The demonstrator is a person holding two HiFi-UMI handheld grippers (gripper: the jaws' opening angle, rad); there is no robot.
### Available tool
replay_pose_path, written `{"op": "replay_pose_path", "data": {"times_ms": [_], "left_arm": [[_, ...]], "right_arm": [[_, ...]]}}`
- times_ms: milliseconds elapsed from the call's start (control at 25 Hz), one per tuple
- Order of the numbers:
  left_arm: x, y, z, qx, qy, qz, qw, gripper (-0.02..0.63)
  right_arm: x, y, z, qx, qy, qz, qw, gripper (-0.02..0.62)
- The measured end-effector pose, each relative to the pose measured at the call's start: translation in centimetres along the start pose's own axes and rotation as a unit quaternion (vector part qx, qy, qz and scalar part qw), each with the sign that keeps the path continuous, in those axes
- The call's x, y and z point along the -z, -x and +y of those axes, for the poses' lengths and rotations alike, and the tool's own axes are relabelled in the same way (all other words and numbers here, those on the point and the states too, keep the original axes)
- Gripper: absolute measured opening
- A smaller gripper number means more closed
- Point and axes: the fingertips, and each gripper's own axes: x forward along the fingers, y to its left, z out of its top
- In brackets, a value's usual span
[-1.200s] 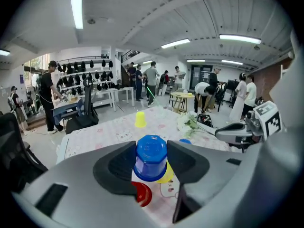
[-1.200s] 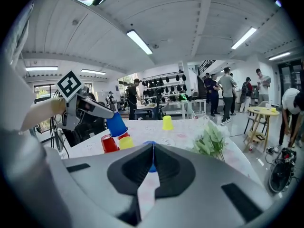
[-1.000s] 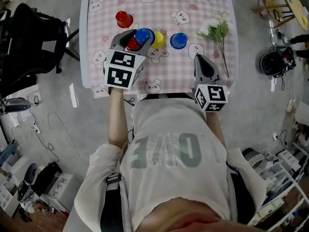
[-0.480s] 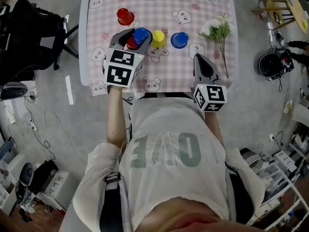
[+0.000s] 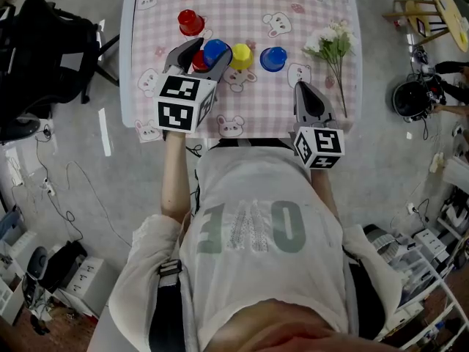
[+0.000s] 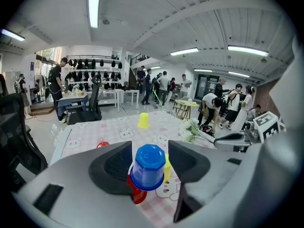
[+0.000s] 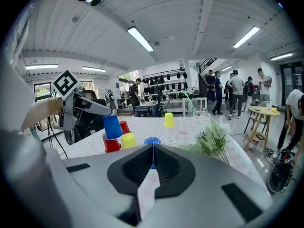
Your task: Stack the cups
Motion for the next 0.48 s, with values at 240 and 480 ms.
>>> {"op": "replay_pose_path", "data": {"times_ms": [240, 480], "left_arm": [[-3.8, 3.0, 3.4, -0.047, -0.016, -0.053, 0.9974, 0.225], [-4.0, 0.0, 10.0, -0.054, -0.028, -0.07, 0.9957, 0.225]], "right_arm": [[0.1, -0.1, 0.1, -0.005, -0.003, 0.002, 1.0, 0.029], [0.2, 0.0, 0.6, -0.012, 0.002, 0.003, 1.0, 0.029]]}}
